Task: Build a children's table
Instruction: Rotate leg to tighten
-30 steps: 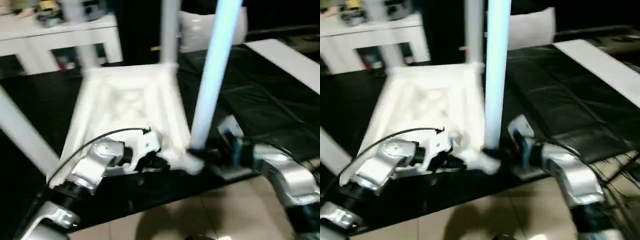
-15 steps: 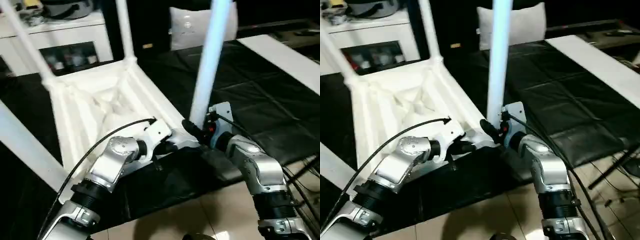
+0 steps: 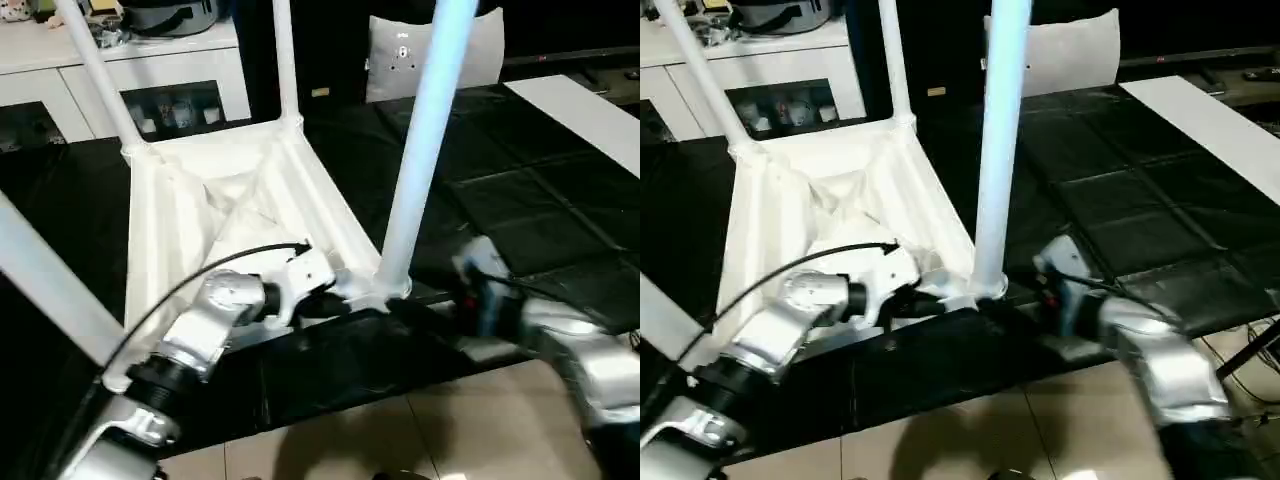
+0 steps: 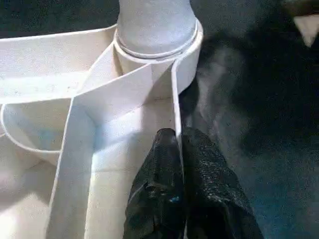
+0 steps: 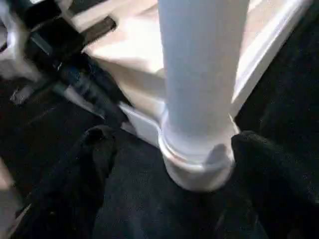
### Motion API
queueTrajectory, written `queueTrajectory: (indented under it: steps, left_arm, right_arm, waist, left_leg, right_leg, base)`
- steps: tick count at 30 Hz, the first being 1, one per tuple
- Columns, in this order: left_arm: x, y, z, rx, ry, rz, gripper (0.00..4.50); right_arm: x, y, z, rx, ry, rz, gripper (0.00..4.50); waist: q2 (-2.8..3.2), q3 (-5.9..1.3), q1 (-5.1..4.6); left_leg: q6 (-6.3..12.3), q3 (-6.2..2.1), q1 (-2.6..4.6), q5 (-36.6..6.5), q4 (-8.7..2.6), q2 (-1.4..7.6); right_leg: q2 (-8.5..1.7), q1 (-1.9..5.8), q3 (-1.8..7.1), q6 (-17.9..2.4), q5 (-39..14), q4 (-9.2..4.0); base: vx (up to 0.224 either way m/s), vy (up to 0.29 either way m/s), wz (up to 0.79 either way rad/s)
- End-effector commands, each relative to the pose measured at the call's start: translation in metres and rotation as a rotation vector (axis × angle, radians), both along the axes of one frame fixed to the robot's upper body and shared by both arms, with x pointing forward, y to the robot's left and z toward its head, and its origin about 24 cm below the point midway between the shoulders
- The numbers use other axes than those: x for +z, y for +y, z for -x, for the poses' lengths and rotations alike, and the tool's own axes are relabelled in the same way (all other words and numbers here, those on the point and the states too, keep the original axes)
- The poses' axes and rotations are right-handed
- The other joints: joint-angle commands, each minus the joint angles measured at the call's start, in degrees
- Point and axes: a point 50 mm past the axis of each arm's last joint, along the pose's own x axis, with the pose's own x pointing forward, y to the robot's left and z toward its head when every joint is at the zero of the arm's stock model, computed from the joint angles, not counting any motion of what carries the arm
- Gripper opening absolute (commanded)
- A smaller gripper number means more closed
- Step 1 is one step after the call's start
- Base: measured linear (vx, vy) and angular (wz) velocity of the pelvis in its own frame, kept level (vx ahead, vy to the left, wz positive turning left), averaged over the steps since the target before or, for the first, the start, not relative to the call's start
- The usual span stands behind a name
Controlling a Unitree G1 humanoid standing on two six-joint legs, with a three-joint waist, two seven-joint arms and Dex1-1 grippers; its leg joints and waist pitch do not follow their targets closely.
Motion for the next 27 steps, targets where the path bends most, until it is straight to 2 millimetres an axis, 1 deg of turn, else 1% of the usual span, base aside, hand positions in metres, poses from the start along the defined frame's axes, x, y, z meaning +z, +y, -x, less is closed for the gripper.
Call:
queueTrajectory:
  steps: [1, 3, 4, 6, 7, 9, 11, 12, 13, 14, 17, 19, 20, 21, 22, 24, 26, 27]
  left_arm:
    - [0.019, -0.011, 0.000, -0.138, -0.069, 0.029, 0.00]
    - [0.017, -0.008, 0.003, -0.204, -0.058, -0.004, 0.00]
    - [0.017, -0.007, 0.004, -0.226, -0.057, -0.015, 0.00]
    - [0.015, -0.006, 0.007, -0.286, -0.055, -0.043, 0.00]
    - [0.015, -0.005, 0.008, -0.296, -0.055, -0.048, 0.00]
    - [0.014, -0.005, 0.009, -0.335, -0.053, -0.060, 0.00]
    - [0.015, -0.006, 0.011, -0.360, -0.052, -0.062, 0.00]
    - [0.015, -0.006, 0.011, -0.364, -0.052, -0.062, 0.00]
    - [0.015, -0.007, 0.011, -0.375, -0.051, -0.061, 0.00]
    - [0.016, -0.008, 0.011, -0.380, -0.052, -0.060, 0.00]
    - [0.016, -0.009, 0.009, -0.378, -0.055, -0.057, 0.00]
    - [0.015, -0.009, 0.008, -0.367, -0.057, -0.060, 0.00]
    - [0.015, -0.008, 0.008, -0.364, -0.056, -0.060, 0.00]
    - [0.014, -0.008, 0.008, -0.363, -0.055, -0.061, 0.00]
    - [0.014, -0.007, 0.008, -0.363, -0.052, -0.062, 0.00]
    - [0.013, -0.006, 0.009, -0.361, -0.048, -0.064, 0.00]
    - [0.013, -0.005, 0.009, -0.358, -0.046, -0.063, 0.00]
    - [0.012, -0.005, 0.009, -0.356, -0.044, -0.062, 0.00]
  right_arm:
    - [0.007, 0.002, 0.001, 0.065, -0.026, -0.007, 4.47]
    - [0.010, -0.001, 0.002, 0.109, -0.022, 0.004, 4.47]
    - [0.010, -0.002, 0.002, 0.121, -0.018, 0.007, 4.47]
    - [0.011, -0.006, 0.001, 0.170, -0.013, 0.025, 4.47]
    - [0.011, -0.007, 0.001, 0.182, -0.011, 0.028, 4.47]
    - [0.010, -0.008, 0.002, 0.228, 0.016, 0.015, 4.47]
    - [0.009, -0.008, 0.001, 0.252, 0.018, 0.016, 4.20]
    - [0.009, -0.007, 0.001, 0.258, 0.020, 0.014, 4.20]
    - [0.008, -0.007, 0.000, 0.274, 0.022, 0.010, 4.10]
    - [0.008, -0.007, -0.001, 0.284, 0.026, 0.002, 4.10]
    - [0.007, -0.003, -0.002, 0.308, 0.029, -0.013, 3.74]
    - [0.006, 0.001, -0.002, 0.319, 0.030, -0.021, 3.73]
    - [0.006, 0.002, -0.002, 0.322, 0.032, -0.023, 3.53]
    - [0.006, 0.002, -0.002, 0.324, 0.033, -0.026, 3.53]
    - [0.005, 0.004, -0.001, 0.327, 0.034, -0.030, 3.34]
    - [0.005, 0.005, 0.000, 0.329, 0.037, -0.037, 3.26]
    - [0.004, 0.007, -0.001, 0.326, 0.044, -0.042, 3.01]
    - [0.004, 0.008, 0.000, 0.331, 0.046, -0.044, 2.92]
  waist:
    - [-1.04, -3.92, 0.35]
    - [-0.95, -3.96, 0.92]
    - [-1.00, -4.02, 1.24]
    - [-0.93, -4.07, 1.65]
    - [-0.88, -4.08, 2.08]
    - [-1.00, -4.04, 2.38]
    - [-1.05, -4.12, 2.85]
    - [-1.01, -4.15, 3.11]
    - [-1.12, -4.19, 3.39]
    - [-1.11, -4.18, 3.50]
    - [-1.12, -4.15, 3.55]
    - [-1.16, -4.21, 3.54]
    - [-1.18, -4.24, 3.52]
    - [-1.12, -4.25, 3.52]
    - [-1.28, -4.24, 3.53]
    - [-1.19, -4.20, 3.52]
    - [-1.20, -4.18, 3.46]
    - [-1.18, -4.17, 3.46]
  left_leg:
    - [6.04, -1.44, -0.29, -4.47, -4.11, 3.50]
    - [6.39, -1.47, -0.11, -3.89, -4.14, 3.69]
    - [6.58, -1.43, -0.06, -3.30, -4.14, 3.89]
    - [6.64, -1.48, -0.10, -2.69, -4.14, 3.98]
    - [6.68, -1.39, 0.06, -2.39, -4.13, 4.12]
    - [6.62, -1.29, 0.02, -2.56, -4.15, 4.09]
    - [6.55, -1.20, 0.03, -2.42, -4.10, 4.04]
    - [6.55, -1.24, 0.03, -1.99, -4.10, 4.20]
    - [6.42, -1.18, 0.13, -1.89, -4.09, 4.22]
    - [6.37, -1.17, 0.12, -1.88, -4.10, 4.21]
    - [6.15, -1.16, 0.07, -2.15, -4.10, 4.17]
    - [6.16, -1.22, 0.01, -1.69, -4.11, 4.22]
    - [6.17, -1.24, 0.00, -1.54, -4.08, 4.20]
    - [6.21, -1.24, 0.01, -1.45, -4.08, 4.25]
    - [6.24, -1.21, -0.04, -1.47, -4.06, 4.19]
    - [6.08, -1.19, 0.02, -1.80, -4.11, 4.18]
    - [5.91, -1.20, -0.05, -1.99, -4.12, 4.15]
    - [5.83, -1.21, 0.04, -2.14, -4.16, 4.20]
  right_leg:
    - [-4.13, 3.99, 4.53, -1.25, -19.51, -4.86]
    - [-4.10, 3.85, 4.56, -2.19, -18.42, -4.65]
    - [-4.15, 3.82, 4.73, -2.79, -17.28, -4.40]
    - [-4.23, 3.84, 4.75, -3.23, -16.34, -4.22]
    - [-4.27, 3.77, 4.86, -4.06, -15.34, -4.01]
    - [-4.29, 3.85, 4.88, -4.43, -15.51, -4.00]
    - [-4.37, 3.90, 4.90, -4.34, -15.92, -4.03]
    - [-4.38, 3.86, 4.95, -4.56, -15.46, -3.87]
    - [-4.45, 3.83, 4.94, -4.68, -15.57, -3.90]
    - [-4.43, 3.83, 4.93, -4.74, -15.66, -3.88]
    - [-4.38, 3.86, 4.91, -4.56, -16.23, -3.97]
    - [-4.39, 3.93, 4.91, -4.51, -15.78, -3.86]
    - [-4.37, 3.92, 4.90, -4.53, -15.63, -3.80]
    - [-4.38, 3.91, 4.91, -4.57, -15.51, -3.79]
    - [-4.39, 3.94, 4.92, -4.51, -15.58, -3.80]
    - [-4.38, 3.92, 4.88, -4.29, -16.31, -3.90]
    - [-4.36, 3.93, 4.85, -4.00, -16.80, -4.00]
    - [-4.34, 3.88, 4.83, -3.98, -16.94, -4.03]
  base:
    - [0.000, 0.000, 0.00]
    - [0.000, 0.000, 0.00]
    - [0.000, 0.000, 0.00]
    - [0.000, 0.000, 0.00]
    - [0.000, 0.000, 0.00]
    - [0.000, 0.000, 0.00]
    - [0.000, 0.000, 0.00]
    - [0.000, 0.000, 0.00]
    - [0.000, 0.000, 0.00]
    - [0.000, 0.000, 0.00]
    - [0.000, 0.000, 0.00]
    - [0.000, 0.000, 0.00]
    - [0.000, 0.000, 0.00]
    - [0.000, 0.000, 0.00]
    - [0.000, 0.000, 0.00]
    - [0.000, 0.000, 0.00]
    - [0.000, 0.000, 0.00]
    - [0.000, 0.000, 0.00]
